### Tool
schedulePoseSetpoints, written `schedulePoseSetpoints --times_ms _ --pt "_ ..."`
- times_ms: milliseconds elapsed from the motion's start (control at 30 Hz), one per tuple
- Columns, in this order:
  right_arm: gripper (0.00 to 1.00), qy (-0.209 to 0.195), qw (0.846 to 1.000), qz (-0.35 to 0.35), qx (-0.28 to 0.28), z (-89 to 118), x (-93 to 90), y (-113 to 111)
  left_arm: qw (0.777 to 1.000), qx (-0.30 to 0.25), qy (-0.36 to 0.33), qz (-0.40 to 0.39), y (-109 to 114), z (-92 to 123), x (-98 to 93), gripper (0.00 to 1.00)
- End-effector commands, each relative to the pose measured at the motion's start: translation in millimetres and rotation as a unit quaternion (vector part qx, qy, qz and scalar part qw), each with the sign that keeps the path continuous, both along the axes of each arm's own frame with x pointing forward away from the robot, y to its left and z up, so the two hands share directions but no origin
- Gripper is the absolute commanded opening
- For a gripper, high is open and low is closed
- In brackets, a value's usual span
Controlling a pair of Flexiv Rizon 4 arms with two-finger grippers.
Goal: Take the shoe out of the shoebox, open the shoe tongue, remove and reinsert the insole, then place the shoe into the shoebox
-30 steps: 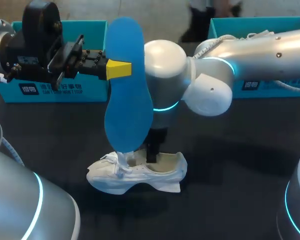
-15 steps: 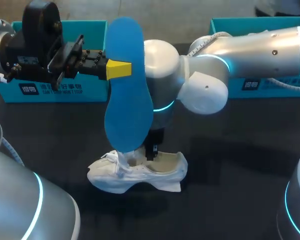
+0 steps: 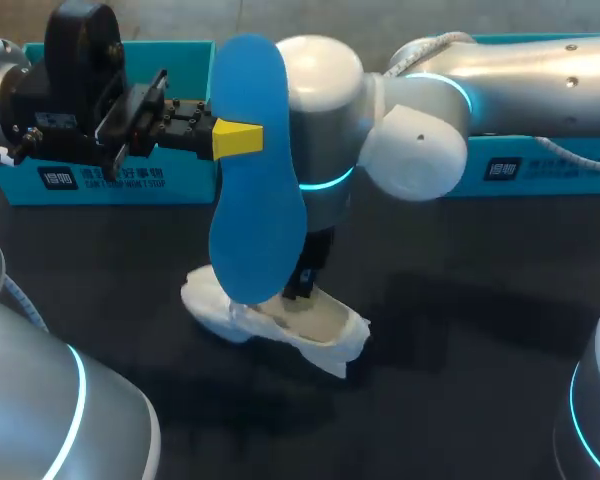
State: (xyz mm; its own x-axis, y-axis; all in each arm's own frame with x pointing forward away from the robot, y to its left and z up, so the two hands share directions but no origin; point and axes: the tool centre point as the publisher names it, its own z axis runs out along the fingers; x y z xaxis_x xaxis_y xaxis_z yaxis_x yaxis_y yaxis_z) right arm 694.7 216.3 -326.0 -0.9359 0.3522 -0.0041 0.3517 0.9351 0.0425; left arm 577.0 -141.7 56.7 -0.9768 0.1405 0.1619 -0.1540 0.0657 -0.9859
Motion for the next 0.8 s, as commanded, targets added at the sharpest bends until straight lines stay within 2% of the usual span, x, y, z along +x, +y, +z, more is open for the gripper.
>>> schedulePoseSetpoints --times_ms 33,100,633,700,800 --pt "0.0 -0.001 0.997 -0.079 0.02 13.0 -0.3 -14.9 1.0 0.001 0.0 -0.001 -0.7 0.3 1.2 0.0" --pt "0.0 -0.006 0.992 -0.125 0.018 17.9 -3.2 -19.5 1.0 0.001 0.0 -0.001 -0.7 0.3 1.2 0.0" --pt "0.0 -0.006 0.992 -0.125 0.018 17.9 -3.2 -19.5 1.0 0.001 0.0 -0.001 -0.7 0.3 1.2 0.0" --pt "0.0 0.001 0.98 -0.19 0.053 20.0 4.8 -28.0 1.0 0.001 0.0 -0.001 -0.7 0.3 1.2 0.0" --pt "0.0 0.027 0.957 -0.262 0.125 23.6 5.4 -42.7 1.0 0.001 0.0 -0.001 -0.7 0.3 1.2 0.0"
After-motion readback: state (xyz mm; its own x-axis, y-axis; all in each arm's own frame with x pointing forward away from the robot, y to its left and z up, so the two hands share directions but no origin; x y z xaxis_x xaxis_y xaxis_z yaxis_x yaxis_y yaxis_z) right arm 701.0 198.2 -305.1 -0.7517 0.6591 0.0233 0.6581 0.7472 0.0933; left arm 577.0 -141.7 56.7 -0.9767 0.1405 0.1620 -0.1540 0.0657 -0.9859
